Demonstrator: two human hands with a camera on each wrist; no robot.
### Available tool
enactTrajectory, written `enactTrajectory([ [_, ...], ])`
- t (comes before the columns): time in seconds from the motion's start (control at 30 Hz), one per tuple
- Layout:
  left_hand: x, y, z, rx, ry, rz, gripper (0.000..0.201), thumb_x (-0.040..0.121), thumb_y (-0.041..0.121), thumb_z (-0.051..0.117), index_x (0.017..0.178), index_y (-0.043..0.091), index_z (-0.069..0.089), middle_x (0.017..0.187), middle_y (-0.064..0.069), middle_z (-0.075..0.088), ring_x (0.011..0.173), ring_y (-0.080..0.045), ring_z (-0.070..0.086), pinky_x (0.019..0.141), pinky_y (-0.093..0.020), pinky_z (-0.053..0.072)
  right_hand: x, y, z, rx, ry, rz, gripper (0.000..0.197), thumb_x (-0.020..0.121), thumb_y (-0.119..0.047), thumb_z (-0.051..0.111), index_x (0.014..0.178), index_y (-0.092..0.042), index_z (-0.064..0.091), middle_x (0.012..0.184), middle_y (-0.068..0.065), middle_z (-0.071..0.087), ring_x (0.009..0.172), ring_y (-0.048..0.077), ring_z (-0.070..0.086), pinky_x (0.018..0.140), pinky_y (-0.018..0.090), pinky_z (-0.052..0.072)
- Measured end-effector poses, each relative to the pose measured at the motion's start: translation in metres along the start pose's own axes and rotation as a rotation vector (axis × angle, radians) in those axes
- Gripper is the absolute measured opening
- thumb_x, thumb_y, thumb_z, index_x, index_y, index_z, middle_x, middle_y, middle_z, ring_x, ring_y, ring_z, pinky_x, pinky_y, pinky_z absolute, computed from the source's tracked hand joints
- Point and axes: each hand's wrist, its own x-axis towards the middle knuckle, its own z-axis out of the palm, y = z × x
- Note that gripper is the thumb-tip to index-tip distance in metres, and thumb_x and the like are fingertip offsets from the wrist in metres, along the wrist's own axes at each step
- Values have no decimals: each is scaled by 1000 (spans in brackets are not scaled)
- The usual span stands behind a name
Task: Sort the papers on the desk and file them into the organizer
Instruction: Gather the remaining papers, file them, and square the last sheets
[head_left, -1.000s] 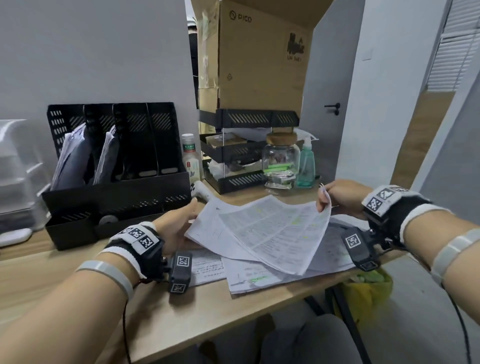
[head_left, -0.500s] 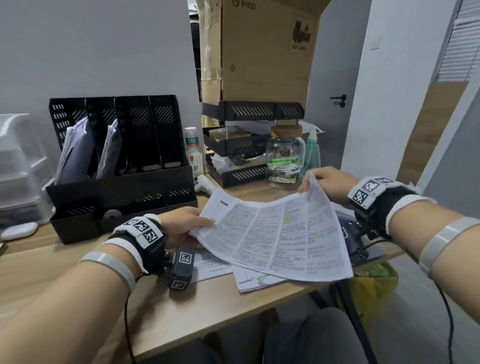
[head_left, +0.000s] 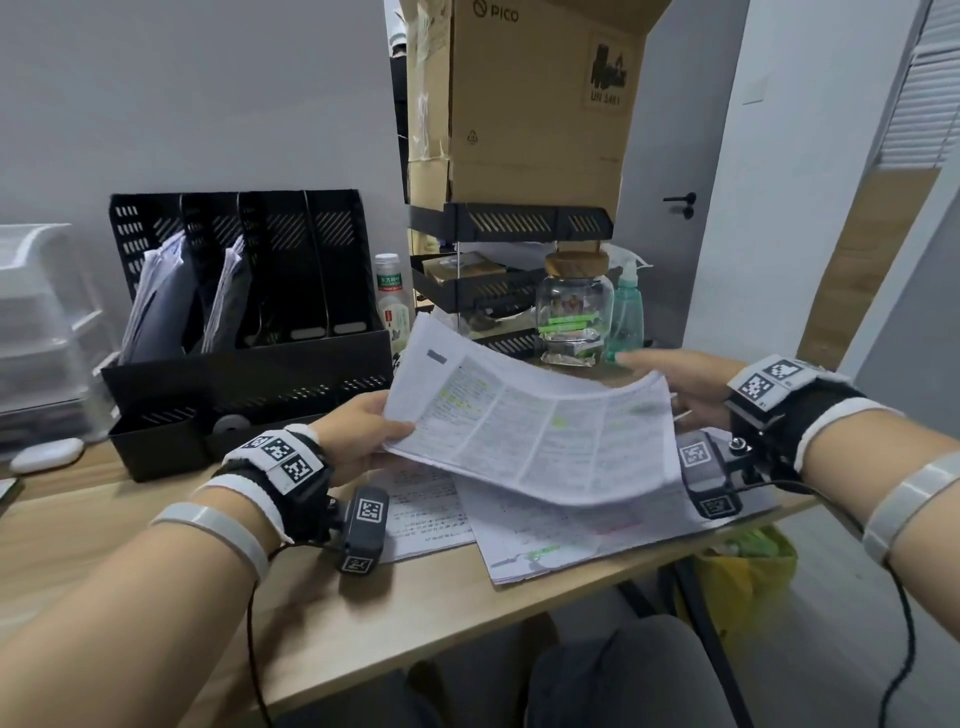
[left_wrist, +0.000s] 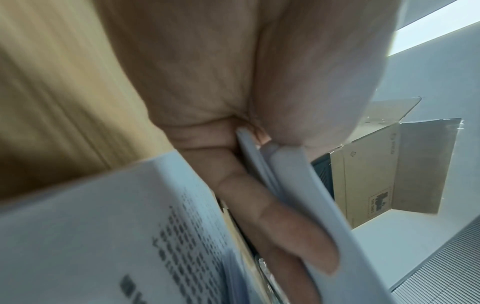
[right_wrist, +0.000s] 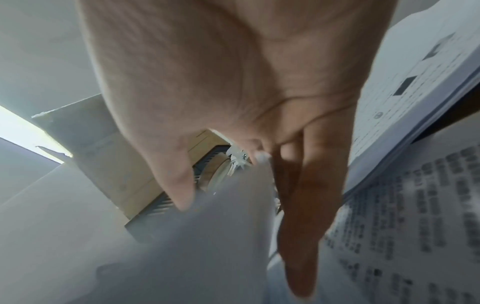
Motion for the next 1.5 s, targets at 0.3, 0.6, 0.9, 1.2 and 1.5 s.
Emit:
enactTrajectory([
  [0.3,-4,-7,9,-35,-183,-89,36,99,4,59,131,20,58,123,-13,74,98,-29,74,58,-31,64,3,1,19,-378,311,-242,35,88,-23,64,121,-9,58,113,7,67,100,29,65,83,34,50],
  [0.6,-1,-6,-3,-236,114,-30,29,104,2,47,131,10,57,132,-13,65,92,-22,71,49,-20,59,-24,-18,30,303,68,-289,19,100,-27,54,100,-9,58,101,15,71,90,27,71,85,40,59],
  [0.9,-3,1,-20,-373,306,127,34,107,7,42,140,12,51,114,-5,66,99,-24,69,54,-20,60,-85,-20,75,-891,-530,-366,58,79,-55,72,132,-41,53,135,-14,55,122,7,54,107,35,44],
  [1.2,-13,5,-29,-314,329,165,27,108,8,41,130,15,54,116,-8,69,97,-24,71,54,-24,61,-91,-27,161,-1158,-409,-448,96,62,-86,58,143,-44,29,146,-1,40,133,26,44,106,53,39],
  [1.5,-20,-8,-39,-347,347,161,24,108,11,42,129,14,54,109,-8,71,92,-23,72,53,-25,61,-88,-33,171,-1182,-256,-282,55,79,-37,67,125,-14,48,116,6,60,98,22,60,76,33,53],
])
